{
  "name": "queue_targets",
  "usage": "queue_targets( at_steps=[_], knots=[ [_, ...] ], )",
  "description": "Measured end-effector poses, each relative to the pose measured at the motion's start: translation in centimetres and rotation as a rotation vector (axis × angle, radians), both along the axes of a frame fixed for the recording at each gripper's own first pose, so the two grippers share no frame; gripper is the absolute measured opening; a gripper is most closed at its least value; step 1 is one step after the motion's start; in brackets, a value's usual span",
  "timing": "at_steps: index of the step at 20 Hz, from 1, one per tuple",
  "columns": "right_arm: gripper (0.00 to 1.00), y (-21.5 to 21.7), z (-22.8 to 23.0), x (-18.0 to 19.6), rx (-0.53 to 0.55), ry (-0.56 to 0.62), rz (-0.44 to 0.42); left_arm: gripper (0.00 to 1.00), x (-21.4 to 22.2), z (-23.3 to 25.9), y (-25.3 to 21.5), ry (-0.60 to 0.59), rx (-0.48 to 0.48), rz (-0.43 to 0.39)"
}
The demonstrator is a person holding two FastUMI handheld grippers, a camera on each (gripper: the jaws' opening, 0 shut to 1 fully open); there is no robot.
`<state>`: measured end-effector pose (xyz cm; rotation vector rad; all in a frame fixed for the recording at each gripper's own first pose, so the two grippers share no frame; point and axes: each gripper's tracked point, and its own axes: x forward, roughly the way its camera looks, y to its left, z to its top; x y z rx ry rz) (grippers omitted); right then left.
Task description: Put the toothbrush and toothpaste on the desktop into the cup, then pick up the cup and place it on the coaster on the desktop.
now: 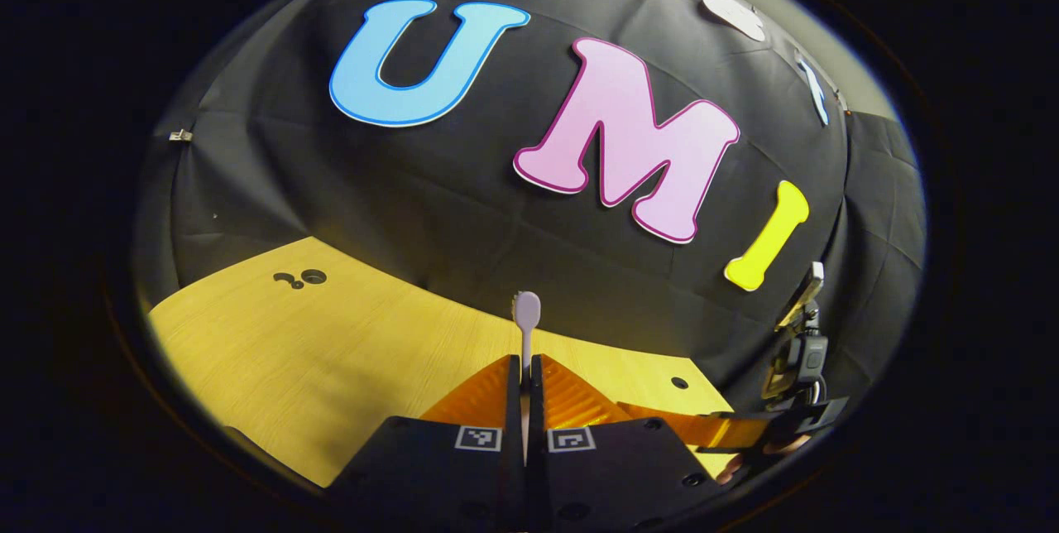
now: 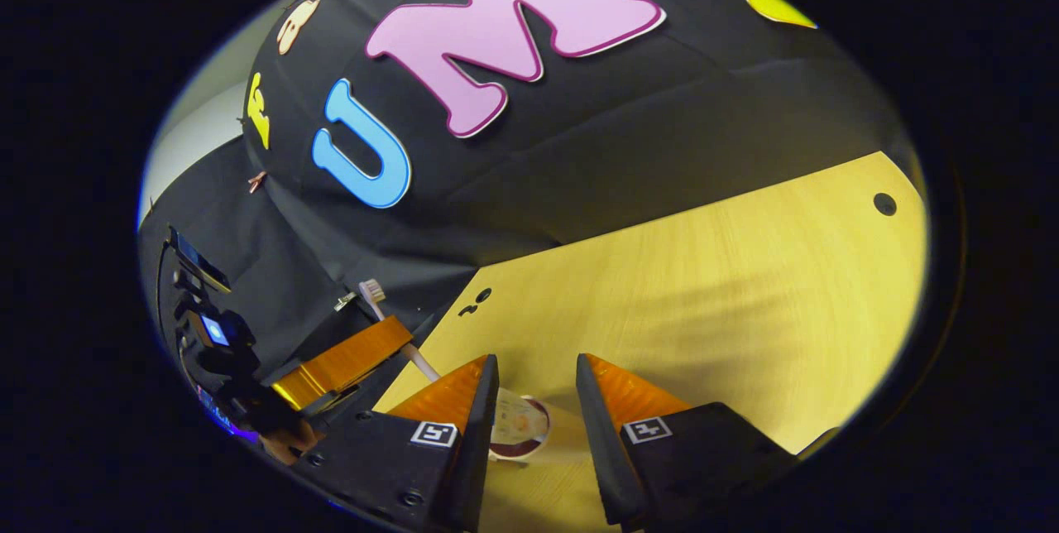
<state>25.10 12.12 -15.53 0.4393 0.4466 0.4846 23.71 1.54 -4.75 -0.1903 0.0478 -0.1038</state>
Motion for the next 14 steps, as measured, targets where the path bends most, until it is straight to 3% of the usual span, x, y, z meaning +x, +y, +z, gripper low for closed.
queue_targets(
  at_steps=[3,4,5,14],
  knots=[
    [0.58,-2.3,-0.1,-1.1,0.005,0.016,-0.036,0.06,0.1,-1.5,-0.2,0.022,0.043,0.007],
    [0.58,-3.0,-0.3,-1.6,0.006,0.022,-0.045,0.10,0.1,-1.9,-0.2,0.027,0.055,0.010],
    [0.58,-3.7,-0.4,-2.0,0.003,0.029,-0.054,0.06,0.1,-2.4,-0.4,0.032,0.064,0.012],
    [0.58,-7.5,-0.3,-5.5,0.023,0.055,-0.112,0.06,-0.3,-6.8,-0.3,0.103,0.122,0.036]
  ],
)
